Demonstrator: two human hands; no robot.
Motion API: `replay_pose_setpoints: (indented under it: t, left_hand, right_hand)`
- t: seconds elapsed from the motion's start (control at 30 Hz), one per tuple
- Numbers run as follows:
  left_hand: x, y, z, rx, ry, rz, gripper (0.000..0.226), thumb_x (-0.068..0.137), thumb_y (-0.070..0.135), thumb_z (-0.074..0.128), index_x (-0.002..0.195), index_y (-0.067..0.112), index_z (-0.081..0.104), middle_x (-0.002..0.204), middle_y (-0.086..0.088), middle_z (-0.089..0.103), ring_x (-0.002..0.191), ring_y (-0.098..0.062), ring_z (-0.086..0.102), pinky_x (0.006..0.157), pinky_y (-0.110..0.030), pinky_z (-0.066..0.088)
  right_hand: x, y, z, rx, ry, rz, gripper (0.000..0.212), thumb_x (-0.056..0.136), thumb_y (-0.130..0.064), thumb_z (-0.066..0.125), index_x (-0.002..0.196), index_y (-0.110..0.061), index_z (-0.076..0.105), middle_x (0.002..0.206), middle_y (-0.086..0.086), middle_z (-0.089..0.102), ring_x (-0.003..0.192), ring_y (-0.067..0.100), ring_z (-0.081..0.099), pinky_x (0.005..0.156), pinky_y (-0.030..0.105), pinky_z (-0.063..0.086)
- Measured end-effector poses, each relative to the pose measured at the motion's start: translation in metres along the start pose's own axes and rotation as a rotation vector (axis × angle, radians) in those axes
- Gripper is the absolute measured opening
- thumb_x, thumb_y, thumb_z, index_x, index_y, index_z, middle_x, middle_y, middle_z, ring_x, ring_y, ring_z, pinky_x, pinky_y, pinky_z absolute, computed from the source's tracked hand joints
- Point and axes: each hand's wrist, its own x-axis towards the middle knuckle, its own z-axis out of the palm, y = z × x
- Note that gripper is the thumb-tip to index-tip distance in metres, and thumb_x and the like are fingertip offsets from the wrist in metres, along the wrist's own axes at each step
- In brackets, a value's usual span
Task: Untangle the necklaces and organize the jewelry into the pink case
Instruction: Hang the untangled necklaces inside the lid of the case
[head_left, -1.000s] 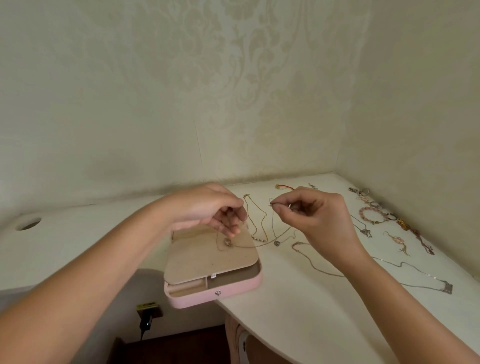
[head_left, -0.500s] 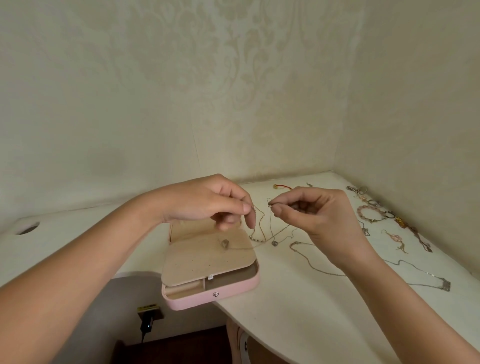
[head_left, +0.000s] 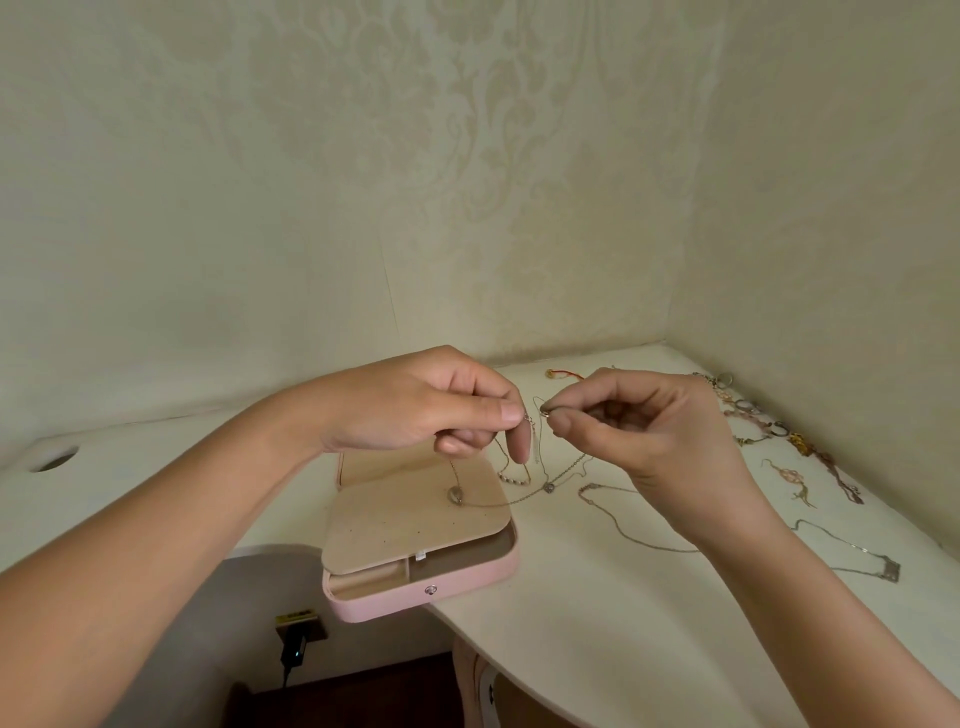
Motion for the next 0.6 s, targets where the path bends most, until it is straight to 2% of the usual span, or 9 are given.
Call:
replay_pose_setpoints:
  t: [0.03,0.23,0.33,0.43,0.6]
  left_hand:
    - [-0.001,0.002,0.001,0.022,0.003,0.007,0.028,0.093,0.027,0.048,0.082,0.018,0.072,0.057,0.007,0.031,0.054,-0.010,0.031,0.058,-0.016,0.034]
    - [-0.005,0.009,0.007,0.142,0.036,0.038,0.026,0.091,0.030,0.051,0.082,0.027,0.075,0.057,0.003,0.027,0.055,-0.014,0.025,0.054,-0.019,0.027]
    - [-0.007,0.010,0.008,0.216,0.062,0.070,0.023,0.089,0.035,0.053,0.079,0.034,0.074,0.058,-0.006,0.032,0.057,-0.019,0.028,0.054,-0.026,0.025]
    - [-0.009,0.012,0.010,0.252,0.084,0.096,0.023,0.085,0.043,0.052,0.079,0.036,0.073,0.065,-0.022,0.044,0.059,-0.030,0.031,0.055,-0.030,0.025]
    - [-0.010,0.013,0.012,0.280,0.122,0.108,0.021,0.086,0.037,0.054,0.080,0.034,0.074,0.061,-0.021,0.045,0.053,-0.024,0.027,0.052,-0.024,0.025]
  right_hand:
    - [-0.001,-0.002,0.001,0.003,-0.016,-0.004,0.003,0.066,-0.012,0.075,0.067,-0.015,0.075,0.062,-0.004,0.068,0.058,0.008,0.055,0.058,0.016,0.045]
    - [-0.005,-0.004,0.002,-0.043,-0.066,-0.031,0.006,0.065,-0.018,0.075,0.070,-0.015,0.075,0.061,-0.003,0.066,0.057,0.015,0.048,0.053,0.021,0.042]
    - [-0.004,-0.005,0.002,-0.069,-0.074,-0.037,0.003,0.070,-0.012,0.076,0.069,-0.015,0.075,0.060,-0.002,0.065,0.056,0.015,0.046,0.050,0.021,0.041]
    - [-0.004,-0.005,0.001,-0.089,-0.067,-0.040,0.015,0.073,-0.002,0.076,0.068,-0.015,0.075,0.060,-0.001,0.065,0.056,0.016,0.046,0.050,0.021,0.039]
    - [-0.003,-0.006,0.002,-0.108,-0.085,-0.042,0.015,0.074,-0.001,0.075,0.070,-0.015,0.075,0.062,0.007,0.065,0.057,0.022,0.044,0.051,0.023,0.038]
